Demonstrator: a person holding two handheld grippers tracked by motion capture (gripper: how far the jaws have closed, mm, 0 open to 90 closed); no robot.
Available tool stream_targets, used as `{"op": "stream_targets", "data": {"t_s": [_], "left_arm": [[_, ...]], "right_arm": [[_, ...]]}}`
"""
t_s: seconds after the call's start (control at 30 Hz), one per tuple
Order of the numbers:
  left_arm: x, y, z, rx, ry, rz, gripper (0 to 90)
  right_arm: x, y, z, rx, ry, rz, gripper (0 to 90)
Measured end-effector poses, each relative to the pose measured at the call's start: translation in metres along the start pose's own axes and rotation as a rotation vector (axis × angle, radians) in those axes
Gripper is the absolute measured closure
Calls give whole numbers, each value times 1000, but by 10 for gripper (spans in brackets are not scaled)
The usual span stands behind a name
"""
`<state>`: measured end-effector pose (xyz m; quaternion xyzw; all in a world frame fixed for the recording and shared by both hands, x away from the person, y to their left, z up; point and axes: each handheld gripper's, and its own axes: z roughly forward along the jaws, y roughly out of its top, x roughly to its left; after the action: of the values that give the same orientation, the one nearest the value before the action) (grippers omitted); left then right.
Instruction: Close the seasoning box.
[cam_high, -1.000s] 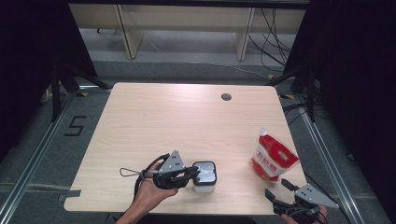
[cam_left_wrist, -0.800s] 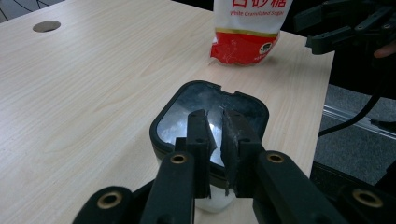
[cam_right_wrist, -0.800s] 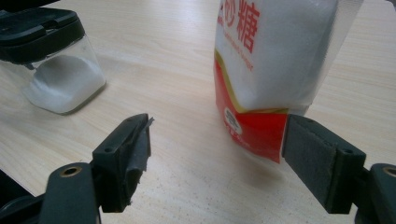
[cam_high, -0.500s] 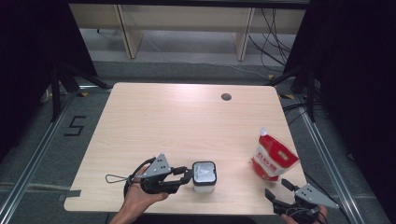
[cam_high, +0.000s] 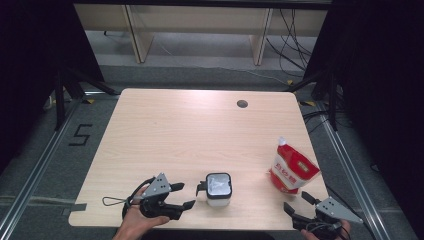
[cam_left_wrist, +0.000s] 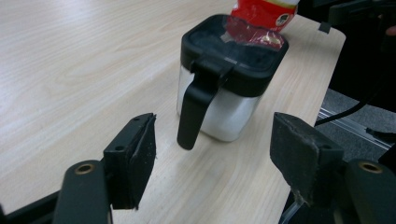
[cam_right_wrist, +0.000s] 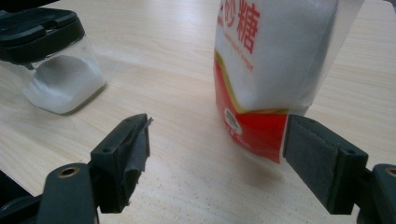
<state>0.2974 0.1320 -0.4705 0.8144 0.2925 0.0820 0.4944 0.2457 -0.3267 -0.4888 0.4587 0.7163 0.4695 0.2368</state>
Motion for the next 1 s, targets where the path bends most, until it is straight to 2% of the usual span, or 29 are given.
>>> {"op": "stream_targets", "data": {"t_s": [0.1, 0.13, 0.17, 0.2, 0.3, 0.33, 0.43, 0.47, 0.5, 0.53, 0.57, 0.6, 0.63, 0.67, 0.73, 0.77, 0.8, 0.87, 0.9, 0.97, 1.0], "left_arm": [[2, -3, -1, -6, 4, 0, 300], [2, -4, -3, -3, 5, -25, 296], [2, -5, -3, -14, 5, -12, 295], [3, -6, -5, 3, 12, 1, 292], [2, -10, -6, -4, 8, -25, 277], [1, -10, -6, 7, 20, -24, 273], [0, -14, -6, 15, 19, -4, 256], [-1, -16, -6, 31, 23, -5, 254], [-2, -17, -5, 19, 26, -7, 251], [-3, -19, -4, 26, 27, -13, 248], [-4, -20, -4, 32, 27, -8, 244], [-4, -21, -4, 30, 35, -8, 242], [-2, -22, -4, 42, 37, 22, 236], [-4, -23, -4, 42, 48, -9, 229], [-2, -24, -5, 60, 54, -1, 224], [-2, -25, -5, 60, 56, -9, 217], [-1, -26, -5, 63, 57, 3, 213], [-3, -27, -4, 67, 51, -12, 214], [-3, -28, -4, 66, 55, 4, 213], [-4, -30, -4, 68, 53, -8, 213], [-3, -30, -4, 72, 49, 18, 213]], "right_arm": [[0, 0, 0, 2, -1, 2, 238], [0, 0, 0, 4, -3, -2, 237], [0, 0, 0, 1, -1, 0, 238], [0, 0, 0, -1, -2, -1, 238], [1, 0, -1, 1, -5, 7, 236], [0, 0, 0, 2, -1, -3, 235], [0, 0, 0, -1, -4, -10, 230], [0, 0, 0, 1, -2, -7, 229], [0, 0, 0, 3, 1, -2, 226], [0, 0, 0, -5, -8, -18, 225], [2, 0, -1, 4, -2, 17, 224], [0, 0, 0, -3, 3, -11, 222], [0, 0, 0, -6, 1, -18, 220], [2, 0, -1, 6, 4, 7, 217], [2, 0, 0, -2, 3, -20, 208], [5, -1, -1, 12, 9, 23, 205], [4, -1, 0, 4, 12, 6, 203], [5, -1, 0, 9, 6, 4, 200], [4, -1, 0, 11, 12, -14, 200], [4, -2, 0, 15, 13, -18, 199], [4, -1, -1, 14, 10, -16, 198]]}}
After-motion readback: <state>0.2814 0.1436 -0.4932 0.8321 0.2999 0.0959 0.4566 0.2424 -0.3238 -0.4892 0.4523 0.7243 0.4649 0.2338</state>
